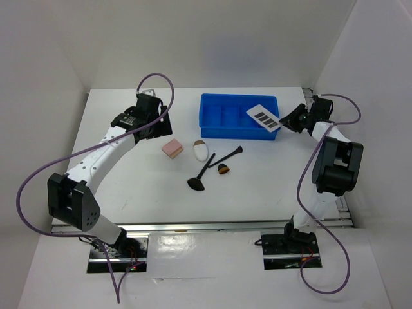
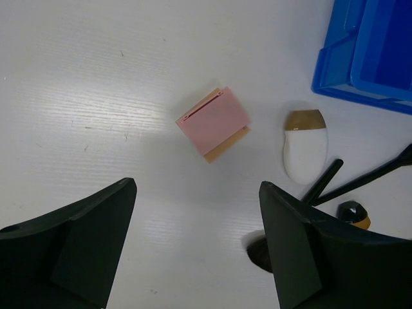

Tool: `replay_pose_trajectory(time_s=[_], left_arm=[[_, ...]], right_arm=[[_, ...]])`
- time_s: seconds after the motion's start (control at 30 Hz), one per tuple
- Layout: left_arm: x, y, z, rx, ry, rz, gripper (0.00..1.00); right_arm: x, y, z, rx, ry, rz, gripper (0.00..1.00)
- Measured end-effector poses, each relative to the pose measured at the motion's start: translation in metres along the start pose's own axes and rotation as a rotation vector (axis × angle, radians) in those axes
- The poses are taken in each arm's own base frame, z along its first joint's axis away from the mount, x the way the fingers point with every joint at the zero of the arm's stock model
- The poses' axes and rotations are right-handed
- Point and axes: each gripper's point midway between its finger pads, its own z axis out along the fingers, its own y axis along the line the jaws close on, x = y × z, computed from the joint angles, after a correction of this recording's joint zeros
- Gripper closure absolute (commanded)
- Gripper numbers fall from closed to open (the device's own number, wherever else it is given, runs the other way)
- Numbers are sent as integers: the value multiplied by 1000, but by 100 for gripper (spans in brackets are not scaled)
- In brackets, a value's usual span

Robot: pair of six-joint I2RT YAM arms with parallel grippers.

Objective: Organize the makeup

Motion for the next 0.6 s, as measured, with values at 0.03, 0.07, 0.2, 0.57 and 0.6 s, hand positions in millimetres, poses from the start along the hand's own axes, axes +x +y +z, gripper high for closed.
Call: replay_pose_trajectory(time_s=[0.03, 0.07, 0.2, 0.57, 0.6], left_arm=[[0, 0, 0, 0, 0, 0, 9], [0, 0, 0, 0, 0, 0, 9], [-1, 0, 0, 1, -2, -1, 9], [-1, 0, 0, 1, -1, -1, 9], [-1, -1, 0, 3, 0, -1, 9]], right_arm=[[0, 0, 0, -2, 1, 1, 80], [0, 1, 0, -5, 1, 1, 85], [-1, 3, 0, -13, 0, -2, 100], [-22, 41, -33, -89, -82, -31, 100], [-26, 51, -43, -110, -103, -33, 100]])
